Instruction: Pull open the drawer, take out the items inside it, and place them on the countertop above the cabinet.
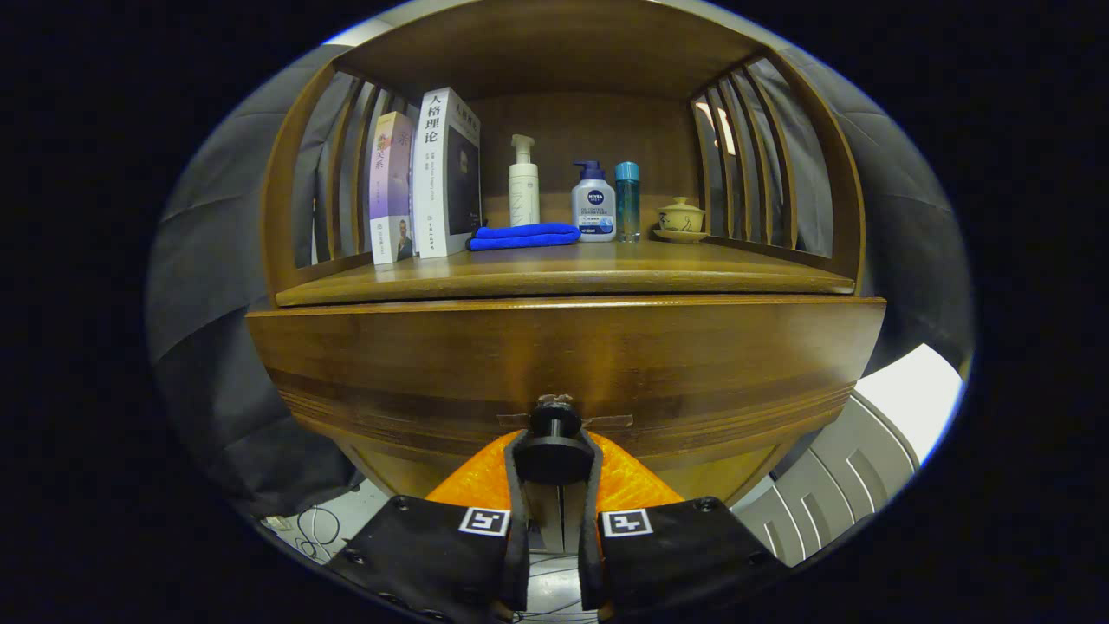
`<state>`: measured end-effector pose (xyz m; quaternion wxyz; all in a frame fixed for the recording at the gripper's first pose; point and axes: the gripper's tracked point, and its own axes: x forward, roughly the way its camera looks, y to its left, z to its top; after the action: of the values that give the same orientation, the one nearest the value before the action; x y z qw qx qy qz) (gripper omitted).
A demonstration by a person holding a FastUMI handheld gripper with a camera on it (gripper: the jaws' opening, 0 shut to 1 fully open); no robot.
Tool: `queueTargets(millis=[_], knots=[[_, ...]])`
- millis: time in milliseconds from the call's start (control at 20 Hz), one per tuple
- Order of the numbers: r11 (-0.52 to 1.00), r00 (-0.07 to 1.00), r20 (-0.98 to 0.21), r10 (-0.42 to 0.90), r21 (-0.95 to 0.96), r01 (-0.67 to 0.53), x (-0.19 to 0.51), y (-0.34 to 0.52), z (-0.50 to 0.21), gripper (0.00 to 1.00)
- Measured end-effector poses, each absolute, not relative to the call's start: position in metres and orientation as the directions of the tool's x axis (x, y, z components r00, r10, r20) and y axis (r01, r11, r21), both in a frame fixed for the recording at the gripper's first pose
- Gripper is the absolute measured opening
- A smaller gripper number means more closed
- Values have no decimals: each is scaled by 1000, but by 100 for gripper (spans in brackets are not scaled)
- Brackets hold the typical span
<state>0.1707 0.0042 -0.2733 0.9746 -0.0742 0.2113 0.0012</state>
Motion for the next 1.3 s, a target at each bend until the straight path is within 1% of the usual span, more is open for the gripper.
queueTargets(millis=[250,600,800,1300], knots=[[988,925,-379,-34,-152,-26,131,3,-269,25],[990,912,-411,-3,-132,-56,85,1,-273,25],[988,914,-406,-7,-146,-57,63,5,-272,25],[985,906,-423,8,-150,-79,33,6,-271,25]])
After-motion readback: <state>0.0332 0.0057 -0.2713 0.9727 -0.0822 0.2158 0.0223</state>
